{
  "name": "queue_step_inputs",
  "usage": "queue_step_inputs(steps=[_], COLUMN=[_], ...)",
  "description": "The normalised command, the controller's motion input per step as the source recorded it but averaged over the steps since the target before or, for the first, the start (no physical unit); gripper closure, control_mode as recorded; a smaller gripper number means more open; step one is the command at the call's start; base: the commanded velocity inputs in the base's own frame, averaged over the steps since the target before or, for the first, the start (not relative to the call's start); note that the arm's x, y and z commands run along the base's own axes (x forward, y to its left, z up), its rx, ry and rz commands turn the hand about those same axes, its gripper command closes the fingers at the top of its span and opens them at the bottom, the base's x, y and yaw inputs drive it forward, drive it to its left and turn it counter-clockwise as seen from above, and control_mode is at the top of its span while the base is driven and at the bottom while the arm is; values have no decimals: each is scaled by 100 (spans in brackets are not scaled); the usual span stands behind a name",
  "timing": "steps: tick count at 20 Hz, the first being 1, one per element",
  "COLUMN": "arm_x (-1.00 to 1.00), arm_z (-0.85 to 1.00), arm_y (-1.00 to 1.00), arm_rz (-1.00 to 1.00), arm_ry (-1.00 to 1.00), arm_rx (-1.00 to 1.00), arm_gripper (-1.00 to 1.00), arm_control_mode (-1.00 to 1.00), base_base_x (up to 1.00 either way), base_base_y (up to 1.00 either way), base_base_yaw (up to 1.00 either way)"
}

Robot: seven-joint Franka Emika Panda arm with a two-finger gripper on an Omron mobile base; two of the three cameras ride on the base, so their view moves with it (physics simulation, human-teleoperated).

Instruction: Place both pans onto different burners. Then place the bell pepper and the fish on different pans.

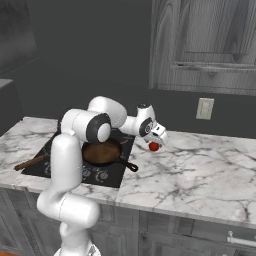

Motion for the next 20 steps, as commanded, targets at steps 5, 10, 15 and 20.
queue_step_inputs(steps=[5, 10, 15, 20], arm_x=[0, 0, 0, 0], arm_z=[-5, -20, -23, -12], arm_y=[0, 0, 0, 0], arm_rz=[0, 0, 0, 0], arm_ry=[0, 0, 0, 0], arm_rx=[0, 0, 0, 0], arm_gripper=[-100, -100, -100, 100], arm_control_mode=[-100, -100, -100, -100], base_base_x=[0, 0, 0, 0], base_base_y=[0, 0, 0, 0], base_base_yaw=[0, 0, 0, 0])
